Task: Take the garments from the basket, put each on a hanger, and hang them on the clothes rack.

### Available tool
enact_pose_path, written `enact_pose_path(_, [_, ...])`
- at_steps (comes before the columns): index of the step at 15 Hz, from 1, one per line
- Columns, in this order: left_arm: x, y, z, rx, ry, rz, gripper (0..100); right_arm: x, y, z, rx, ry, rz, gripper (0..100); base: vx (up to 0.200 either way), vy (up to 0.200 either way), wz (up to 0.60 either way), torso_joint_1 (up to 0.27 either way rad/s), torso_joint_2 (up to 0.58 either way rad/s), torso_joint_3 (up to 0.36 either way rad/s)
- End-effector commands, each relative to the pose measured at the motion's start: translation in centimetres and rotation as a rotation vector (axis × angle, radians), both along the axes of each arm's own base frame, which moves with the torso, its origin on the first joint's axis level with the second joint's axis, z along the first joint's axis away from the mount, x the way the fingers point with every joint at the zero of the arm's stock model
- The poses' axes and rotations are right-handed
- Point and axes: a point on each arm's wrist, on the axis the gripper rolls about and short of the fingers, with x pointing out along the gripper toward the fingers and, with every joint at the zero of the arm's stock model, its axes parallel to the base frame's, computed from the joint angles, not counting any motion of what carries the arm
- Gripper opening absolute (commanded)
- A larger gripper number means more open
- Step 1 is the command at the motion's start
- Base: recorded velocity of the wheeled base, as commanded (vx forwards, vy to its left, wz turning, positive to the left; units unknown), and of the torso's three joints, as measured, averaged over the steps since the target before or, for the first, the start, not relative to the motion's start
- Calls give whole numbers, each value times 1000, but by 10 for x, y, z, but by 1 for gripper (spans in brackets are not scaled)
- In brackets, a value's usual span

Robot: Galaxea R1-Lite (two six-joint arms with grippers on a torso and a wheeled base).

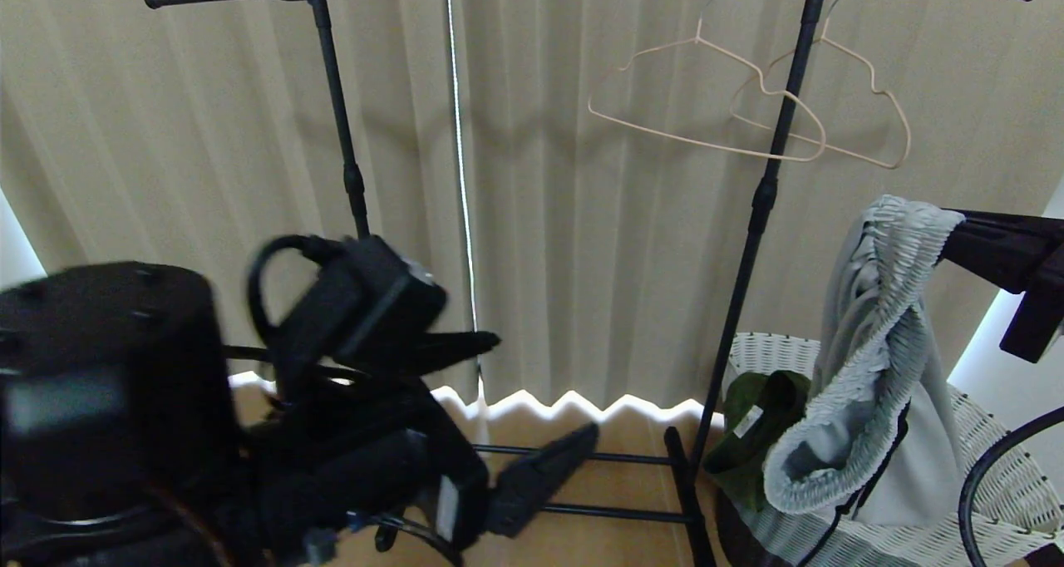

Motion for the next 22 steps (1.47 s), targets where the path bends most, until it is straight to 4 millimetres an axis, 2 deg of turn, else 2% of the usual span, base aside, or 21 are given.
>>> enact_pose_path(1, [0, -89, -55, 80, 160, -119, 100, 0, 0, 2, 3, -7, 6, 0, 0, 0, 0, 0, 0, 0])
enact_pose_path(2, [4, -111, -61, 62, 188, -129, 100, 0, 0, 5, 8, -17, 14, 0, 0, 0, 0, 0, 0, 0])
enact_pose_path(3, [6, -120, -62, 50, 198, -129, 100, -1, 0, 7, 10, -22, 20, 0, 0, 0, 0, 0, 0, 0])
enact_pose_path(5, [22, -158, -70, -6, 224, -117, 100, -3, 0, 14, 20, -46, 25, 0, 0, 0, 0, 0, 0, 0])
enact_pose_path(7, [33, -179, -76, -44, 241, -99, 100, -8, 2, 17, 26, -60, 48, 0, 0, 0, 0, 0, 0, 0])
enact_pose_path(8, [35, -182, -78, -48, 246, -90, 100, -9, 2, 17, 27, -62, 54, 0, 0, 0, 0, 0, 0, 0])
enact_pose_path(9, [49, -191, -89, -56, 247, -13, 100, -13, 3, 18, 30, -67, 68, 0, 0, 0, 0, 0, 0, 0])
enact_pose_path(11, [62, -194, -90, -70, 232, 41, 100, -14, 3, 20, 32, -73, 69, 0, 0, 0, 0, 0, 0, 0])
enact_pose_path(14, [73, -187, -93, -53, 223, 121, 100, -17, 1, 24, 38, -89, 69, 0, 0, 0, 0, 0, 0, 0])
enact_pose_path(16, [73, -178, -100, -4, 239, 156, 100, -17, 1, 27, 40, -96, 68, 0, 0, 0, 0, 0, 0, 0])
enact_pose_path(17, [70, -173, -97, 5, 242, 156, 100, -17, 1, 27, 40, -96, 68, 0, 0, 0, 0, 0, 0, 0])
enact_pose_path(18, [66, -169, -97, 16, 245, 154, 0, -16, 2, 27, 39, -95, 66, 0, 0, 0, 0, 0, 0, 0])
enact_pose_path(22, [60, -159, -89, 12, 233, 155, 0, -13, 3, 25, 36, -87, 66, 0, 0, 0, 0, 0, 0, 0])
